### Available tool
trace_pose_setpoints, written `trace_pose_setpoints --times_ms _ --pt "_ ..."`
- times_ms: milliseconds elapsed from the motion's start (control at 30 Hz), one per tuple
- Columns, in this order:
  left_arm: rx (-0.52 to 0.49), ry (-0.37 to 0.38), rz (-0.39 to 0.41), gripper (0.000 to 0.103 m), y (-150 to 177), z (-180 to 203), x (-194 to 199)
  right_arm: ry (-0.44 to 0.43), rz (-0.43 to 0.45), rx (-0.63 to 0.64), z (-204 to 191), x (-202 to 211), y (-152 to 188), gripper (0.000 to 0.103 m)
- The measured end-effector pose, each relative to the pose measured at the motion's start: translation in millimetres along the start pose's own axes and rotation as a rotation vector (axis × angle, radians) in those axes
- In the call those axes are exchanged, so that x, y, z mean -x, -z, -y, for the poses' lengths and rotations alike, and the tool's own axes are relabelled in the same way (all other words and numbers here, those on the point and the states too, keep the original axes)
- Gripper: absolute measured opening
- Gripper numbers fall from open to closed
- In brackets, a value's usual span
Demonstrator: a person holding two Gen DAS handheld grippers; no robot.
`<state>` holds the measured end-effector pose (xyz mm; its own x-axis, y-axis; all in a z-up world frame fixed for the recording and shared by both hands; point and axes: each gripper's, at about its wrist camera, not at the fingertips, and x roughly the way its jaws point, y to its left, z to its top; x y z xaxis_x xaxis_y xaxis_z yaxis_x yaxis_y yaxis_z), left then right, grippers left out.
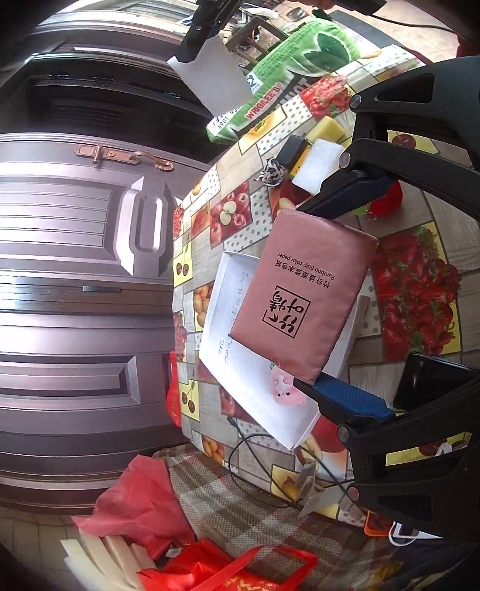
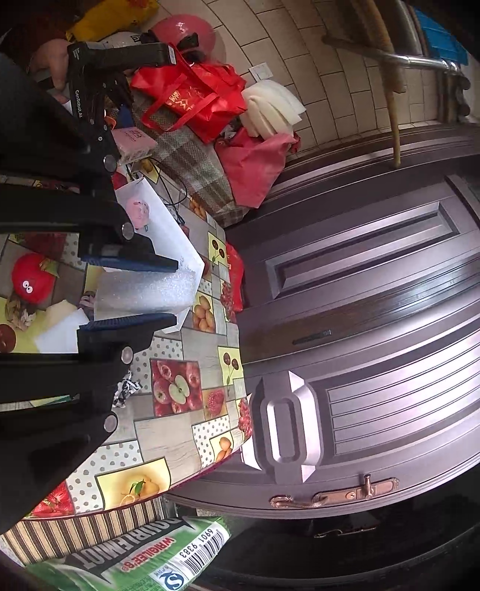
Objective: Organize soft objects
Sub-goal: 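Carry the tissue packet and foam block over the white box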
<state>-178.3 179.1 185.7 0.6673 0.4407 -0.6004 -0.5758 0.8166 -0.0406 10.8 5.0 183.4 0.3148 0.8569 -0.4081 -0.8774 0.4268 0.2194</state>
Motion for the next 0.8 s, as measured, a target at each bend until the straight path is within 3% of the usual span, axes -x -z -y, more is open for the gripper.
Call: trace_pose_setpoints --times_ms 467,800 --pt "0.033 -0.032 0.082 0.082 -37.2 -22.5 9.8 -0.098 0.003 0.077 -52.6 -33.4 -25.4 0.021" --pt "0.07 -0.055 0.099 0.082 -47.9 -42.5 6.5 -0.133 -0.054 0.135 -82.0 -68.1 -32.2 0.021"
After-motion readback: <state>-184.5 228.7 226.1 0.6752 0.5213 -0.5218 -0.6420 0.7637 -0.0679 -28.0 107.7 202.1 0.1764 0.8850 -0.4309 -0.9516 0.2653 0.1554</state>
